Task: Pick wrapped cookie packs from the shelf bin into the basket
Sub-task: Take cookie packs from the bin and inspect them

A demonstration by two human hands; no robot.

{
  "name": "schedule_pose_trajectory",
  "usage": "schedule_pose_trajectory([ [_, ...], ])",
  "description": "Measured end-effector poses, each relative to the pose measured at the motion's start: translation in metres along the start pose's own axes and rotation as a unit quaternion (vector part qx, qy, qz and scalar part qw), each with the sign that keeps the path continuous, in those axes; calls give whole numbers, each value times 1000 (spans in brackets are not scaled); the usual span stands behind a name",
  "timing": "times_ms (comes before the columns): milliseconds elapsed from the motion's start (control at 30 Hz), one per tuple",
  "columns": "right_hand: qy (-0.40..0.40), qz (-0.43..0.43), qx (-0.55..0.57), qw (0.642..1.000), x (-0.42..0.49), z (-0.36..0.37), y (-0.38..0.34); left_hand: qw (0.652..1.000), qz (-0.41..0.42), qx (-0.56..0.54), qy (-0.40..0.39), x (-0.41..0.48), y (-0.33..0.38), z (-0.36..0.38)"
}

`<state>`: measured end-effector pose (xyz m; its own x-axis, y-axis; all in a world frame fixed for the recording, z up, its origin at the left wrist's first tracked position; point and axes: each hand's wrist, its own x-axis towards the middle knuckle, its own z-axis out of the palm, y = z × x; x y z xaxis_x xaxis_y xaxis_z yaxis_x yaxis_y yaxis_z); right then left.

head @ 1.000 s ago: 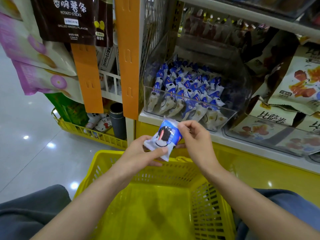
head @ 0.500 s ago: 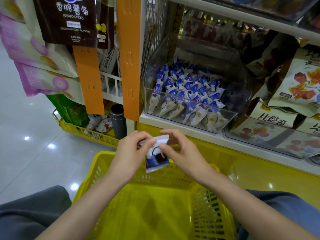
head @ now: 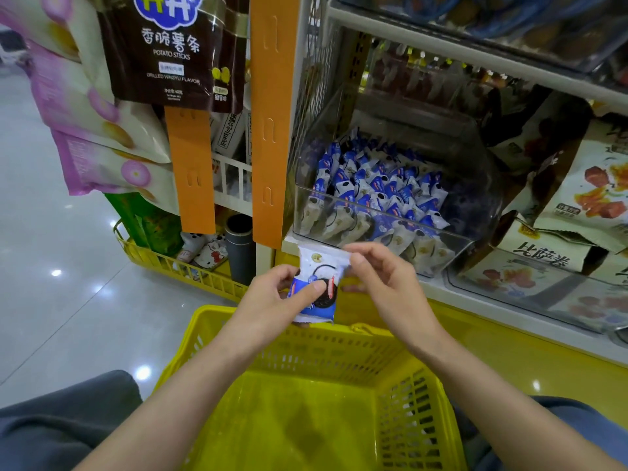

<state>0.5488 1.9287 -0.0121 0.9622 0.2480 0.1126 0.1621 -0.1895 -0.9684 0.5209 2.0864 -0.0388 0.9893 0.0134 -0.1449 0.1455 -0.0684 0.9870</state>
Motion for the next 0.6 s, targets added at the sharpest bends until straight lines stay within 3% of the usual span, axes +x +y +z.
schedule_pose_trajectory([
  [200, 103, -131, -237, 957, 64, -28, -33, 996, 7, -65, 57, 5, 11, -11],
  [267, 86, -94, -345, 930, 96, -33, -35, 995, 12, -75, 63, 6, 12, -13],
  [367, 20, 37, -453, 891, 128, -37, -29, 993, 24, -85, 74, 7, 14, -19],
  [467, -43, 102, -448, 887, 141, -37, -25, 991, 28, -107, 82, 8, 18, -25],
  [600, -57, 128, -469, 872, 150, -28, -27, 989, 24, -123, 78, 5, 21, -26],
])
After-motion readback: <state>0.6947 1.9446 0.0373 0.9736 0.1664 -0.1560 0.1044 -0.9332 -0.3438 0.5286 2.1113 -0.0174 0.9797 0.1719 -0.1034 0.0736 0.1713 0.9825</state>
